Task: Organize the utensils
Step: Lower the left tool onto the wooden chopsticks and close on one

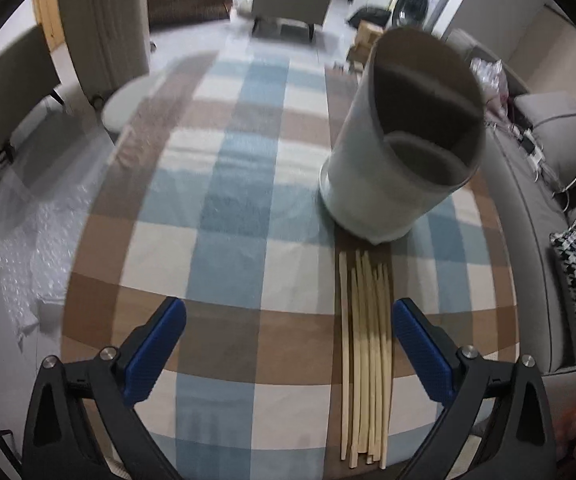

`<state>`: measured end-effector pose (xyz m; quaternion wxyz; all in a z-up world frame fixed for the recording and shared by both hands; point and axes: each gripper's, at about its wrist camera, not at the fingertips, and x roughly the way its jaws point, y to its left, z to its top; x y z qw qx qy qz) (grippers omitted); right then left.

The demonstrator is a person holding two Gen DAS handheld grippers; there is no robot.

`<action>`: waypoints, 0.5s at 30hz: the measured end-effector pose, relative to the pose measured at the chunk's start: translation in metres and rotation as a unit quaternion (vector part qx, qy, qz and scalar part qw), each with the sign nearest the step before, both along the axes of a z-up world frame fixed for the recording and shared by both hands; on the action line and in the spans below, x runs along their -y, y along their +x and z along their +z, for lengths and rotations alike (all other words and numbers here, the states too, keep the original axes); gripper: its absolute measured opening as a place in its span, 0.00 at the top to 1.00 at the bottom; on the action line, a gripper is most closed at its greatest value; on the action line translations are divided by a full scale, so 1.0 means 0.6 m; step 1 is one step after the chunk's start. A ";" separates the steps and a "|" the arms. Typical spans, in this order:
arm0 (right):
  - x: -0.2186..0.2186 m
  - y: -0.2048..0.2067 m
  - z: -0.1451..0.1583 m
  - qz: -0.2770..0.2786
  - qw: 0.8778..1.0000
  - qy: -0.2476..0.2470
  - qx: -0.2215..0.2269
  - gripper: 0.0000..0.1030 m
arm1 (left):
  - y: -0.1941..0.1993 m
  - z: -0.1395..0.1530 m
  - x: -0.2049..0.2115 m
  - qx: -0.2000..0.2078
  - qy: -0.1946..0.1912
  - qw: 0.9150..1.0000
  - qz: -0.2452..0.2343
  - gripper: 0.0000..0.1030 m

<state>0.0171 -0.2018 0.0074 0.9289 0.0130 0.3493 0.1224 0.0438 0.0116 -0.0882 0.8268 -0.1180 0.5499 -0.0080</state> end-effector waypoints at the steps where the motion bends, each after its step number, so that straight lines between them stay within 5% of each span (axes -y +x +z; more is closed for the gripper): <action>1: 0.005 0.008 -0.004 -0.005 1.000 -0.001 -0.005 0.17 | 0.004 -0.005 0.004 -0.012 -0.003 1.000 -0.004 0.04; 15: 0.036 0.041 -0.022 -0.011 0.999 0.006 -0.042 0.20 | 0.063 -0.077 0.050 -0.062 0.023 0.998 -0.013 0.20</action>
